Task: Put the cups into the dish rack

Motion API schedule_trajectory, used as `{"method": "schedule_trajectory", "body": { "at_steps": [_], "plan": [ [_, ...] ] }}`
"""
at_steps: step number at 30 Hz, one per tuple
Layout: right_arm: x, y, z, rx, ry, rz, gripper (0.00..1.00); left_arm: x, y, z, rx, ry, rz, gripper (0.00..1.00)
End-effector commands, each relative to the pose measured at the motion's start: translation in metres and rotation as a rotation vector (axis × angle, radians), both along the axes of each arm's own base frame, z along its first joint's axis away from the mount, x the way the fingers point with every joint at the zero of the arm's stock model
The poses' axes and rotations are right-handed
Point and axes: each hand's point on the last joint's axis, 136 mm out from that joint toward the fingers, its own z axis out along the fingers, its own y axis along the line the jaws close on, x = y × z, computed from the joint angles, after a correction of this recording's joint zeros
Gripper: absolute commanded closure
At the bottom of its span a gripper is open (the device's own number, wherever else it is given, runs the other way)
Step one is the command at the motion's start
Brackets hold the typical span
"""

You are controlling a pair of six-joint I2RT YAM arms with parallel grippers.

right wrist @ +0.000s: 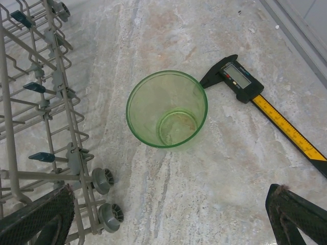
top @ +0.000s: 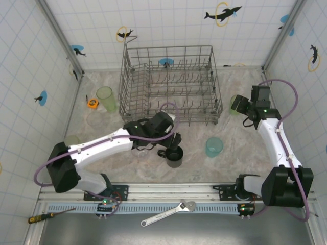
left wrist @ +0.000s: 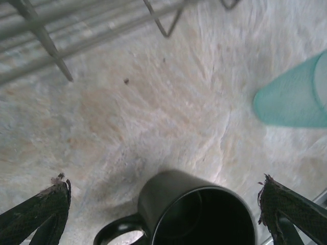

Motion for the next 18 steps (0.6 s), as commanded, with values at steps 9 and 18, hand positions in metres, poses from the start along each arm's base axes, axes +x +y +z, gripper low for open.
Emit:
{"method": "schedule_trajectory", "body": {
  "at_steps": [9,18],
  "plan": [
    [-0.007,0.003,-0.001,0.008,0.003,0.009,0.01,-0.013,0.014,-0.04,0.231,0.02,-0.095,0.09],
    [-0.008,0.007,-0.005,0.024,0.002,0.022,0.01,-0.022,0.007,-0.056,0.256,0.057,-0.137,0.35]
  ]
}}
